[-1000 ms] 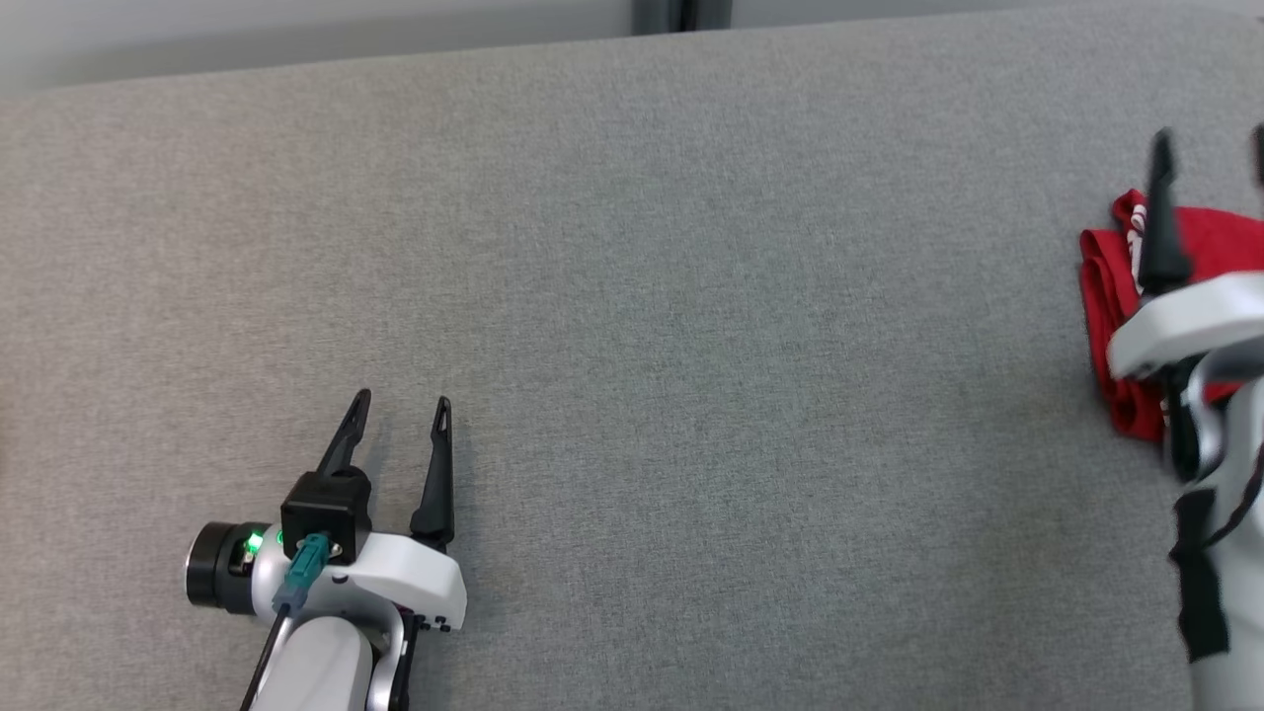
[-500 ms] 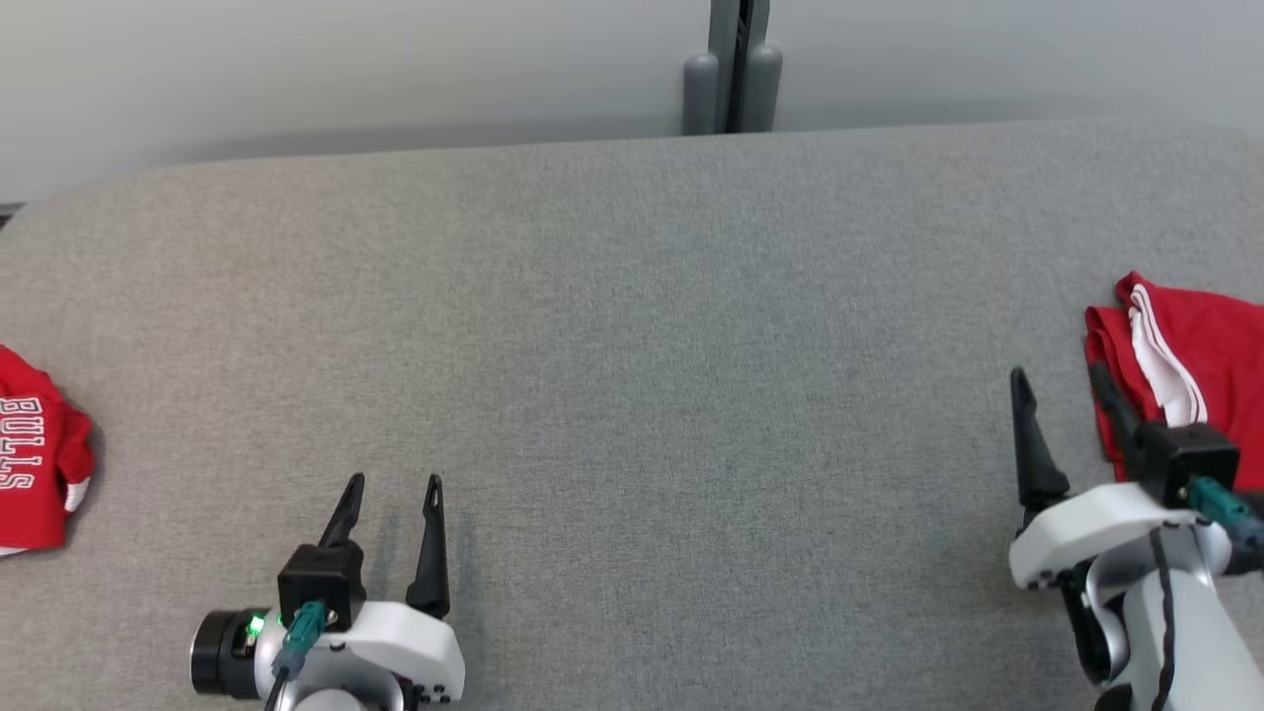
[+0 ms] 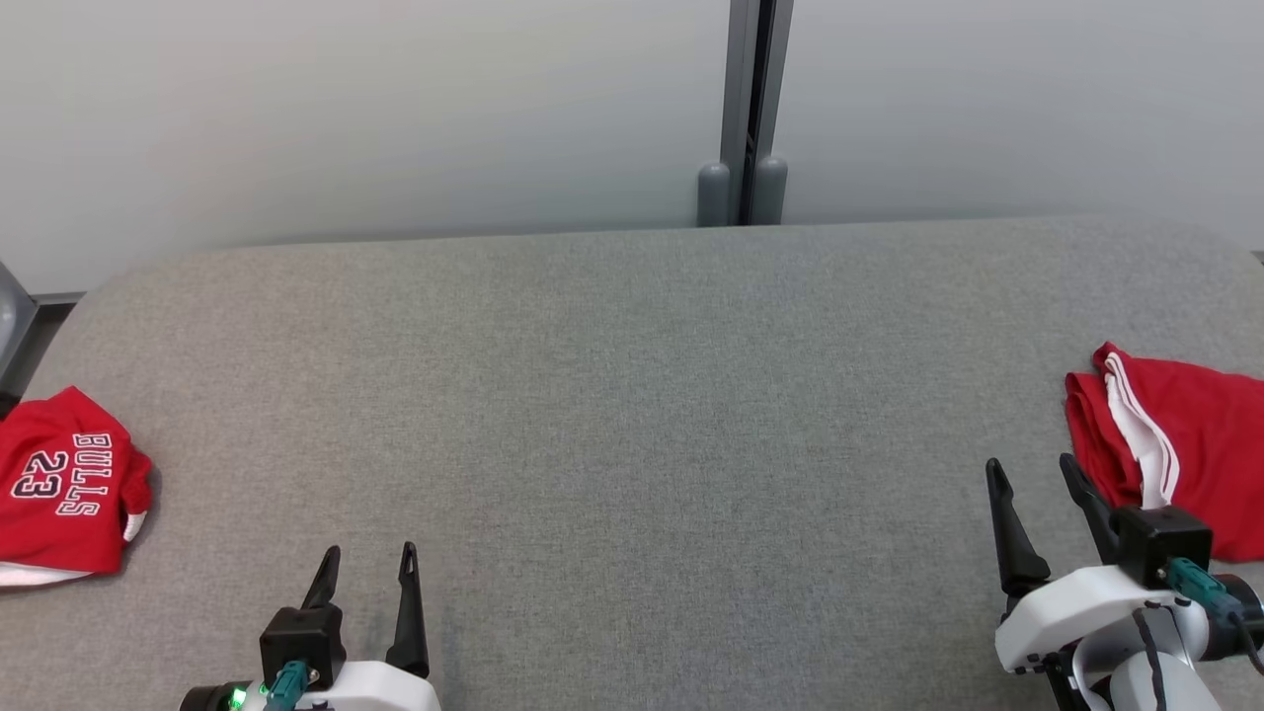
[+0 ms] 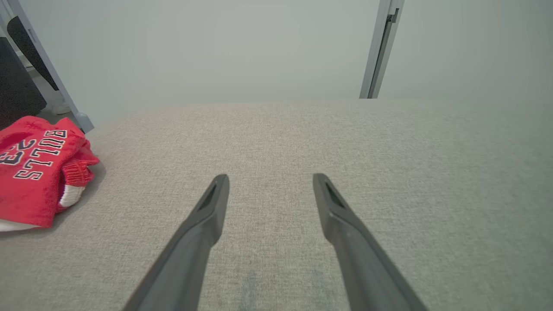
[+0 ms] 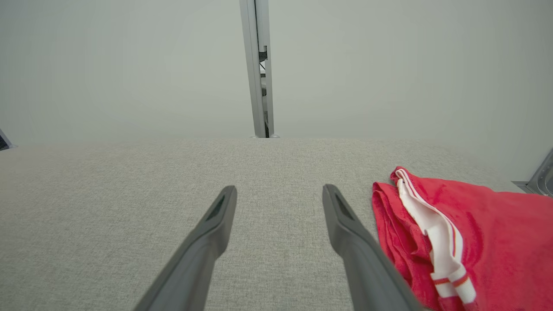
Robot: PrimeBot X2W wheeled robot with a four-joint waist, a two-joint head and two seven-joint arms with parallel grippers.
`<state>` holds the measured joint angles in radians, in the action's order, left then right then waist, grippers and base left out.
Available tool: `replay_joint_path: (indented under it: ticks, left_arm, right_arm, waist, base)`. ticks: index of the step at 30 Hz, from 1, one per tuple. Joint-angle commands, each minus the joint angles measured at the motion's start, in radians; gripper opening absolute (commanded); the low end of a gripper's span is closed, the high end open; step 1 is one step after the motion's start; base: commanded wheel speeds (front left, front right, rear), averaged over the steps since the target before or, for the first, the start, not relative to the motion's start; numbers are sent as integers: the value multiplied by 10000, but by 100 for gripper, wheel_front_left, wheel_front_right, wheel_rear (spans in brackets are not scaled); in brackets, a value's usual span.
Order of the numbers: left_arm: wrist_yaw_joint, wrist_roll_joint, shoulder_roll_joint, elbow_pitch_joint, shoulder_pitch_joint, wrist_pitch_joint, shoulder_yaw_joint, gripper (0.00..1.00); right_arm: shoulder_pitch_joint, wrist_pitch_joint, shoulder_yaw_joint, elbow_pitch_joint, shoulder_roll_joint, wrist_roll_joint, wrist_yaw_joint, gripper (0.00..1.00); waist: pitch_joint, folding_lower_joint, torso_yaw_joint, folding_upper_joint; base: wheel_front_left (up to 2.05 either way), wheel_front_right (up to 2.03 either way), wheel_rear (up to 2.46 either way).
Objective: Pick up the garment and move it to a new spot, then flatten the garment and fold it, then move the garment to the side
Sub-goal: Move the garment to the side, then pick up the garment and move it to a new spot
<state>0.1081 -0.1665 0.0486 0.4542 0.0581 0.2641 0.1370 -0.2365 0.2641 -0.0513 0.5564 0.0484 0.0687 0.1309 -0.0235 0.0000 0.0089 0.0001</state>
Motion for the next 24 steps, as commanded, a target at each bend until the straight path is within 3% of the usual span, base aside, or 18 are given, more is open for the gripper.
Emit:
replay_joint_path:
  ticks: [1, 18, 24]
  left_arm:
    - [90, -21, 42, -32, -84, 1, -48, 100]
    - [-21, 181, 44, -129, -522, 1, -405, 100]
    - [3, 247, 47, -38, -323, 1, -302, 100]
  right_arm:
    - [151, 2, 7, -96, 53, 87, -4, 100]
    - [684, 2, 184, -129, 47, 573, -4, 100]
    - [802, 2, 356, -193, 48, 674, -4, 100]
  waist:
    - [176, 0, 39, -1]
    - [666, 0, 234, -1]
    - [502, 0, 1222, -1]
  base:
    - [0, 0, 0]
    - [0, 0, 0]
    - [0, 0, 0]
